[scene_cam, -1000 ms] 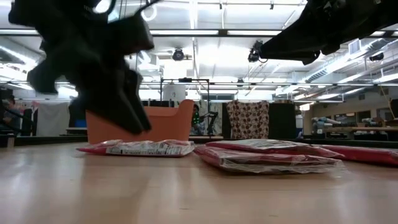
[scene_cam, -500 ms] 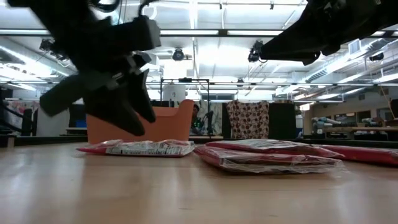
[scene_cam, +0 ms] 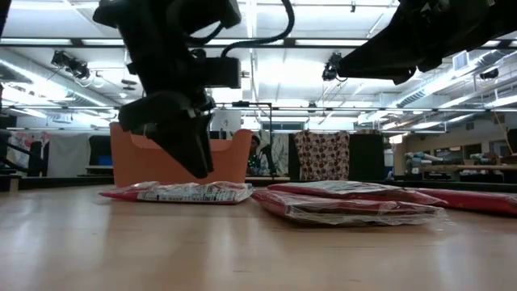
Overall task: Sort popcorn bags into baskets
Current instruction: Put the red popcorn bag into the orange bin
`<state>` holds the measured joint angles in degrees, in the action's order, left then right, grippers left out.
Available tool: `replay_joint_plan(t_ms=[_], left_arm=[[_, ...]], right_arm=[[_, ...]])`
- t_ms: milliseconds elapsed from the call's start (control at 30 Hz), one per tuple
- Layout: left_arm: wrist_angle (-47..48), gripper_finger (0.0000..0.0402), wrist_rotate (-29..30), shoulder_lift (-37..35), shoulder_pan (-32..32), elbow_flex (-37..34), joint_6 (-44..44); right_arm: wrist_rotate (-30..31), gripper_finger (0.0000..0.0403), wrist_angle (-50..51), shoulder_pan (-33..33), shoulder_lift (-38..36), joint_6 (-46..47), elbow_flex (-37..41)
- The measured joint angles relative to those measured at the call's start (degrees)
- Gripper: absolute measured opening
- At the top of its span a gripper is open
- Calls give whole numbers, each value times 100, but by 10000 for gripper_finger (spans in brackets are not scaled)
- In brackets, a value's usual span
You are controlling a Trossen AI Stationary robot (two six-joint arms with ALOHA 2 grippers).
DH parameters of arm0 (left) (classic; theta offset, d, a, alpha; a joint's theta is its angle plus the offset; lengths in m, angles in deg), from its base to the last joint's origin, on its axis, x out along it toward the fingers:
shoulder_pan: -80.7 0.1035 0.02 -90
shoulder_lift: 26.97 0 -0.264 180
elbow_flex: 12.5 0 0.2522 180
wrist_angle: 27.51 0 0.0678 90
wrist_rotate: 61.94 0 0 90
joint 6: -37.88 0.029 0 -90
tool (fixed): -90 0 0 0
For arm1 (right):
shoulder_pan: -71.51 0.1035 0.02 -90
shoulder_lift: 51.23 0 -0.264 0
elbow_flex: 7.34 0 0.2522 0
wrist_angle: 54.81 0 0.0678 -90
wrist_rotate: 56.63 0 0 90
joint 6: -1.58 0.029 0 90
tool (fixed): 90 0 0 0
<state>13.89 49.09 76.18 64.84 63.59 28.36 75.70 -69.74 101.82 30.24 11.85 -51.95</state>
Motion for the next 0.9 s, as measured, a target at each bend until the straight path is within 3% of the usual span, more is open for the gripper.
replay_joint_plan(t_ms=[433,833,900], left_arm=[[604,149,-155,347,438,28,656],[637,14,-185,325,446,4,874],[703,8,-202,330,446,57,872]], right_arm=[[0,121,-47,0,0,-40,0],[0,121,-47,0,0,-84,0],[0,121,-50,0,0,-84,0]])
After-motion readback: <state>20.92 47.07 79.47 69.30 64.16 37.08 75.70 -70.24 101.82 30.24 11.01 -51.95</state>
